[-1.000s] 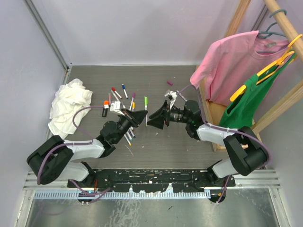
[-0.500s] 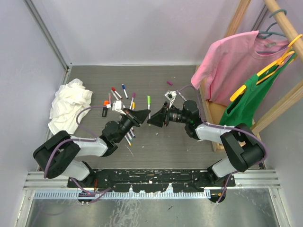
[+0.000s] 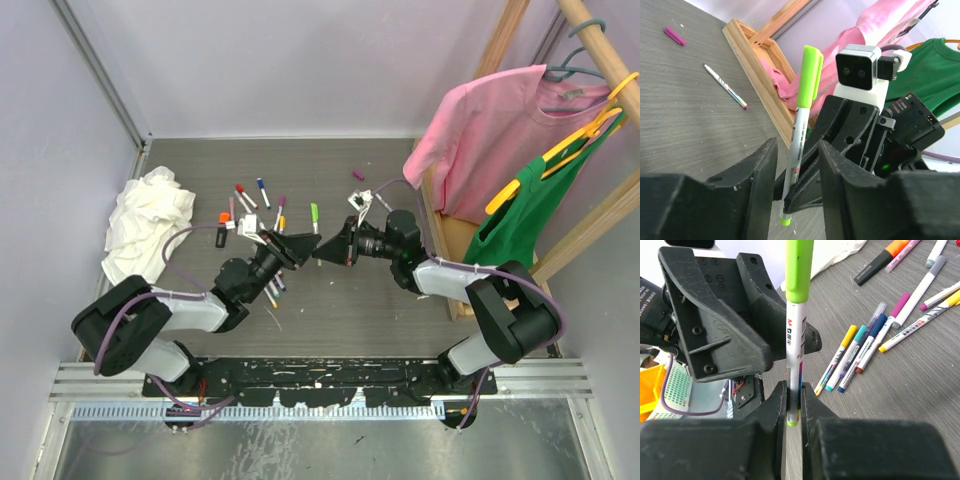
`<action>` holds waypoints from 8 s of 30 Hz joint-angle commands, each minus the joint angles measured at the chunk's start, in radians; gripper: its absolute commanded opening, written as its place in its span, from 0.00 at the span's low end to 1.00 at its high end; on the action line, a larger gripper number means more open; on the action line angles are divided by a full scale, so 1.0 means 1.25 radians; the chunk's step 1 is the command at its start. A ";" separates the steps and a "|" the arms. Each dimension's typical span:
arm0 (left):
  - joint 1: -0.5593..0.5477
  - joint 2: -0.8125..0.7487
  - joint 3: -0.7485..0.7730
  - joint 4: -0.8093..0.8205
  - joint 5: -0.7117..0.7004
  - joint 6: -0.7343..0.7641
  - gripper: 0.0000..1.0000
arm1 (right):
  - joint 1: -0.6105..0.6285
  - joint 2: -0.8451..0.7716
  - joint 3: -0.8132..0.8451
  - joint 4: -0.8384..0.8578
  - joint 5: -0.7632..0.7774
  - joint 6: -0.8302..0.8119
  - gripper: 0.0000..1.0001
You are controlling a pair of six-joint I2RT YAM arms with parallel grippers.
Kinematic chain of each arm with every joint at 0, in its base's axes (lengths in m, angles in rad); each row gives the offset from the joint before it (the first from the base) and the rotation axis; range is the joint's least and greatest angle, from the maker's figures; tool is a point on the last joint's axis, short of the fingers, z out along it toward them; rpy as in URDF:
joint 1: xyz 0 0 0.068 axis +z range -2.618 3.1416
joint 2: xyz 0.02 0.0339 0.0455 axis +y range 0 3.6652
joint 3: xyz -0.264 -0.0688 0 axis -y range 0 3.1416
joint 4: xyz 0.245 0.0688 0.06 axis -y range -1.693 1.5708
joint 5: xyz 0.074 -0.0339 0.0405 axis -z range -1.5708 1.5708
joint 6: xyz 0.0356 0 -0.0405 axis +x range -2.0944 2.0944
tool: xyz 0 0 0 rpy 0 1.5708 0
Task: Open the pen caps
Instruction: Pick up the pen from the center of the board, then open the pen cap from the pen, then place the pen cap at the center of the board, then place the pen at the center of the board.
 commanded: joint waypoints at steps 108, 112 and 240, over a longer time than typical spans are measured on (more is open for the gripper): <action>0.302 0.509 0.748 -0.647 0.428 -0.089 0.00 | -0.144 0.228 0.487 -0.853 0.507 -0.622 0.09; 0.265 0.572 0.910 -0.909 0.345 -0.021 0.00 | -0.145 0.283 0.527 -0.871 0.569 -0.662 0.09; 0.284 1.075 1.628 -1.069 0.390 -0.027 0.98 | -0.214 0.316 0.686 -0.998 0.483 -0.717 0.66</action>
